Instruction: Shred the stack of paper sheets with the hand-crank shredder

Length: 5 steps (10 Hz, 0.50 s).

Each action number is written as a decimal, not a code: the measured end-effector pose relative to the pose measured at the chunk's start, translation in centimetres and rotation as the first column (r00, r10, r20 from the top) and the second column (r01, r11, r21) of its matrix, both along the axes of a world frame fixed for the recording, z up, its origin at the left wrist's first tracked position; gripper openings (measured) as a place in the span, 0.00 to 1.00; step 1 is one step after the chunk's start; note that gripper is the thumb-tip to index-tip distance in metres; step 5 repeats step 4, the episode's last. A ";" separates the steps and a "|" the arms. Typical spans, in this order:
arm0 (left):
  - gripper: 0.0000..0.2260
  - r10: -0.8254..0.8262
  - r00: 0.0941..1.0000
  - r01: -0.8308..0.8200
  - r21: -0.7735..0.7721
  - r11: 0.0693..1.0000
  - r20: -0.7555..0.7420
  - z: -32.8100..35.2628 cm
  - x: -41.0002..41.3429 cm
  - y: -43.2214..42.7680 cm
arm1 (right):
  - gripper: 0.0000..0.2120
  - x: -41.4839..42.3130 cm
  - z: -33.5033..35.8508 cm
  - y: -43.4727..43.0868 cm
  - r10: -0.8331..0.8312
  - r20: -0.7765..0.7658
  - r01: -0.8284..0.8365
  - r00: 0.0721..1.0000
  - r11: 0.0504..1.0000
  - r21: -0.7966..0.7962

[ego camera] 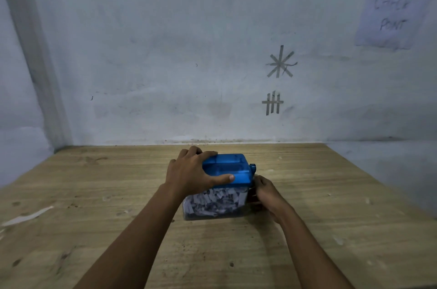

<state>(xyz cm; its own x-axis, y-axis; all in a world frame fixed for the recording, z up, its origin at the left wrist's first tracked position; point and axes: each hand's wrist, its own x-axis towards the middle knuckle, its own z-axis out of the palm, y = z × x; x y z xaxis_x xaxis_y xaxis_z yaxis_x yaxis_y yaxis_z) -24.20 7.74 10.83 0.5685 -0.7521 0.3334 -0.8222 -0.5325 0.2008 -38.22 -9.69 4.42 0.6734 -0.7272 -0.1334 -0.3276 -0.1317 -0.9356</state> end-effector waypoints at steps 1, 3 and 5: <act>0.52 0.007 1.000 -0.007 -0.008 1.000 0.007 -0.1 -0.1 0.1 | 0.20 -0.2 0.0 0.2 0.010 -0.015 -0.010 1.000 1.000 0.007; 0.54 -0.009 1.000 0.009 0.004 1.000 0.000 0.5 -0.5 0.3 | 0.19 -1.1 0.3 0.9 -0.001 0.014 0.000 1.000 0.999 0.041; 0.51 -0.079 0.997 0.080 0.033 0.996 -0.020 1.0 -0.5 0.6 | 0.18 -1.3 1.1 1.0 -0.093 0.090 0.096 0.992 0.995 -0.027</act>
